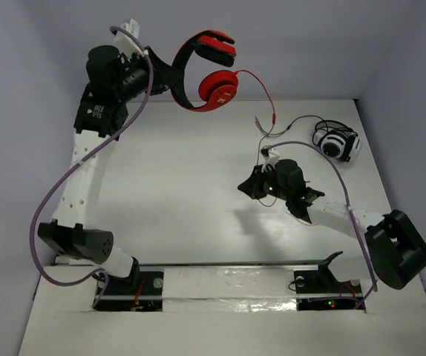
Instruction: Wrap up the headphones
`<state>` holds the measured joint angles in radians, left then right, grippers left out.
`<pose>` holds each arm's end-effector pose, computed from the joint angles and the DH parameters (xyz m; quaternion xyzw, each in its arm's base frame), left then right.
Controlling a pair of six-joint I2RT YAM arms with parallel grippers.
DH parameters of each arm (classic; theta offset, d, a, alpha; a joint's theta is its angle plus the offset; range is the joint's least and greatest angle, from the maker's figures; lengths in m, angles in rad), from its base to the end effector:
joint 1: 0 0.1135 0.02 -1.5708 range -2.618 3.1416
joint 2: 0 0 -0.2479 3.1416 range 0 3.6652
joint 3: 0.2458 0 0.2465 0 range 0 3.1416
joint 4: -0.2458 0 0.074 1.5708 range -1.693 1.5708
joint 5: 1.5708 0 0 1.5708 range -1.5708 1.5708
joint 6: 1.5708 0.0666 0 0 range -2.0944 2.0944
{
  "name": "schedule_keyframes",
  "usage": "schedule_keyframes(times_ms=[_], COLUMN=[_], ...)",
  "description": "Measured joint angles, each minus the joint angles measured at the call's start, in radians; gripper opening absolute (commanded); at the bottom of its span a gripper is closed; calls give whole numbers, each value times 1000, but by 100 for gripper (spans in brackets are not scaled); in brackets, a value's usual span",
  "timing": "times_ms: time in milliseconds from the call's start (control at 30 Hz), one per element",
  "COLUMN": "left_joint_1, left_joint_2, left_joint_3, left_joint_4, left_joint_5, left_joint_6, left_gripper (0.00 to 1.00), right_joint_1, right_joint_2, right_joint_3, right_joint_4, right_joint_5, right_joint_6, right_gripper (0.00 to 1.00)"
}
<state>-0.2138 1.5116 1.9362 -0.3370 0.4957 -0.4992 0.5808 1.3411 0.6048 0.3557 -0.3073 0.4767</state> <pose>0.3163 -0.1011 0.5257 0.0859 0.6739 -0.4048 0.6121 0.2470 0.1862 0.1877 -0.1282 0.8128 0.3889 0.4144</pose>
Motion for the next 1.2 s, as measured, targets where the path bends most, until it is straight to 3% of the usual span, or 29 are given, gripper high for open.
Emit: schedule_keyframes(times_ms=[233, 433, 600, 733, 967, 1200], left_joint_1=[-4, -10, -9, -21, -123, -204], left_joint_2=[-1, -75, -190, -239, -211, -169], left_joint_3=[-416, -670, -722, -725, -785, -832], left_joint_4=[109, 161, 190, 264, 308, 294], left_joint_5=[-167, -350, -447, -509, -625, -725], left_joint_6=[-63, -101, -106, -116, -113, -86], left_gripper=[0, 0, 0, 0, 0, 0], right_joint_1=[19, 37, 90, 204, 419, 499], right_joint_2=[-50, -51, -39, 46, 164, 152], right_joint_3=[123, 206, 280, 357, 522, 664], right_joint_4=[-343, -558, -666, -704, -791, -904], right_joint_5=[224, 382, 440, 453, 452, 487], right_joint_6=[24, 57, 63, 61, 35, -2], right_gripper=[0, 0, 0, 0, 0, 0])
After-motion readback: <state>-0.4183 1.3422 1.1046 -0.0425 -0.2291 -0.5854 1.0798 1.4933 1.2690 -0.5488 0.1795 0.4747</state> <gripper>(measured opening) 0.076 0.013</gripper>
